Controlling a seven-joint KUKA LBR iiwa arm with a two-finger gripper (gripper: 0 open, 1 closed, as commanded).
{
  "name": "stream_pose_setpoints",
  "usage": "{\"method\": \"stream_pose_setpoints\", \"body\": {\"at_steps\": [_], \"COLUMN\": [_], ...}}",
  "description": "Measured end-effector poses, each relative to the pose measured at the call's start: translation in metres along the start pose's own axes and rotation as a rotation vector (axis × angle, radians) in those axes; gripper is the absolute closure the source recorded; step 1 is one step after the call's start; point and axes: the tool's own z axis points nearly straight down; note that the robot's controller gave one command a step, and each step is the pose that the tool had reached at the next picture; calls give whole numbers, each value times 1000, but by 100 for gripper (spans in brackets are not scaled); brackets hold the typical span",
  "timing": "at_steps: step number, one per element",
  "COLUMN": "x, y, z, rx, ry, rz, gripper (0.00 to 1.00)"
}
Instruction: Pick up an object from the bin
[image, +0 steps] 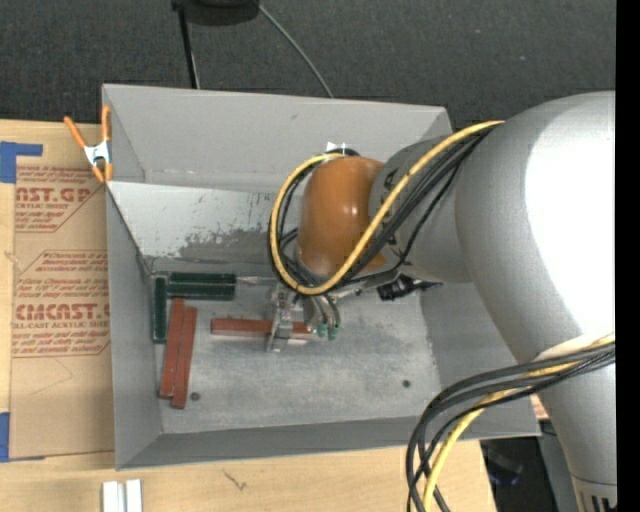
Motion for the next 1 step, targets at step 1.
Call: {"method": "stream_pose_setpoints", "body": {"at_steps": [1], "x": [0], "y": [0], "z": [0], "rx": [0], "ry": [0], "rz": [0], "gripper": [100]}}
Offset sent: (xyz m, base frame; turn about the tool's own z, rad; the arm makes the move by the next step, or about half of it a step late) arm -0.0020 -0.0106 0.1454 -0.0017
